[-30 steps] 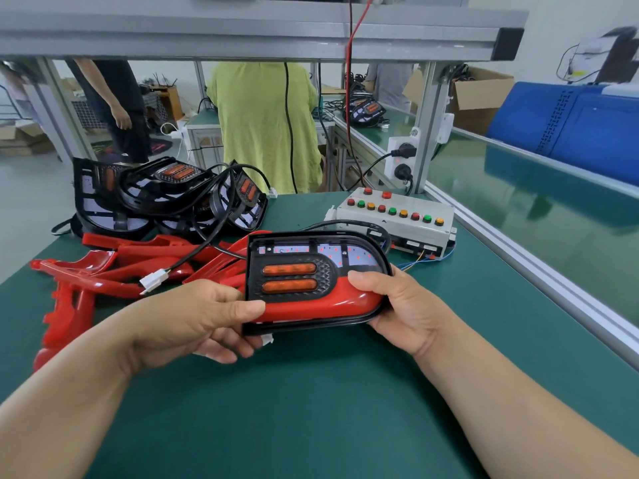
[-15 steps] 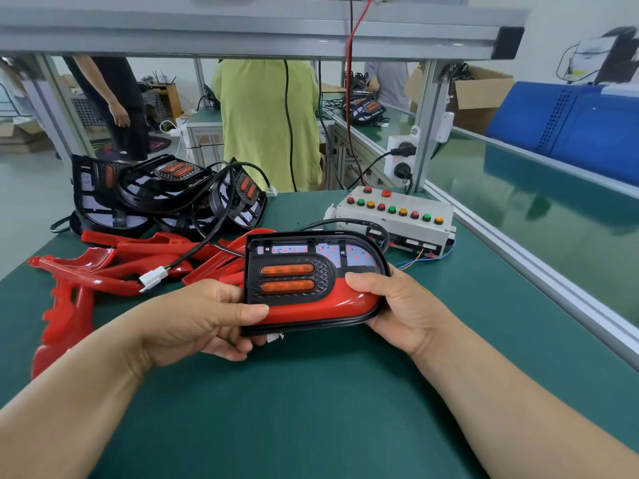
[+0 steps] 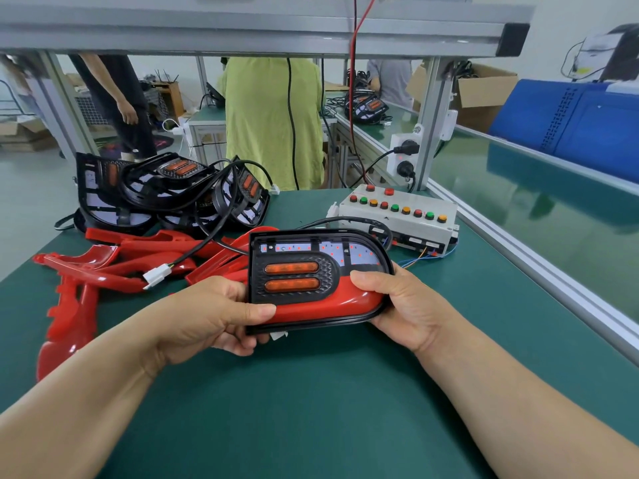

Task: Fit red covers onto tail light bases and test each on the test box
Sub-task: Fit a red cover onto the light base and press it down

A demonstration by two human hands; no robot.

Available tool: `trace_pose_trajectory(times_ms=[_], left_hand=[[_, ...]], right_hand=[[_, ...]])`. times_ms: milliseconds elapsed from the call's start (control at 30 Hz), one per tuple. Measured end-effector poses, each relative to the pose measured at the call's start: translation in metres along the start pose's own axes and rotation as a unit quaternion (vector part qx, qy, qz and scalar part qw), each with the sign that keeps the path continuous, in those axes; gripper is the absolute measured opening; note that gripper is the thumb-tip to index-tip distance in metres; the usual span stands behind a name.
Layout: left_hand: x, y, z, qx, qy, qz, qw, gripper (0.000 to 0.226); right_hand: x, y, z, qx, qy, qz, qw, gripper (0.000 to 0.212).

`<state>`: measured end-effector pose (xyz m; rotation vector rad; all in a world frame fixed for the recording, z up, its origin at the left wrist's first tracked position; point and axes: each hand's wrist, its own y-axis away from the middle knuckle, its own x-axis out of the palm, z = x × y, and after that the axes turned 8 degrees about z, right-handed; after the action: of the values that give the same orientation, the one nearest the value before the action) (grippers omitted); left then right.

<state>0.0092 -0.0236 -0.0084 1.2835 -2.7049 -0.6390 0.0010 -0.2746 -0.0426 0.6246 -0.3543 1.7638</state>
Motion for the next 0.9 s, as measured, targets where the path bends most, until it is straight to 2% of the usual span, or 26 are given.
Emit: trace_pose_trajectory(times_ms=[200,367,533,667,900], left_hand=[[0.008,-0.004,0.0,0.003,-0.034,-0.043,0.998,0.014],[0.01,-0.005,0.001,0.007,-0.049,-0.053,0.997,0.01],[0.005,-0.004,0.002,0.017,-0.045,-0.02,0.999,0.016],[-0.002,-0.003,0.004,0.017,-0.021,0.006,1.0,0.039],[-0.007,0.001,0.003,0.019,-0.047,0.018,0.999,0.04]], right_hand=[[0.001,-0.001,-0.002,-0.006,0.002,-0.011,1.0,0.07],[0.001,-0.001,-0.001,-0.012,0.013,-0.017,1.0,0.069],[-0.003,-0.001,-0.001,-0.007,0.006,0.01,1.0,0.067],[-0.005,-0.002,-0.002,-0.014,-0.006,0.038,0.999,0.065],[-0.007,-0.003,-0.001,0.003,0.003,0.052,0.999,0.07]])
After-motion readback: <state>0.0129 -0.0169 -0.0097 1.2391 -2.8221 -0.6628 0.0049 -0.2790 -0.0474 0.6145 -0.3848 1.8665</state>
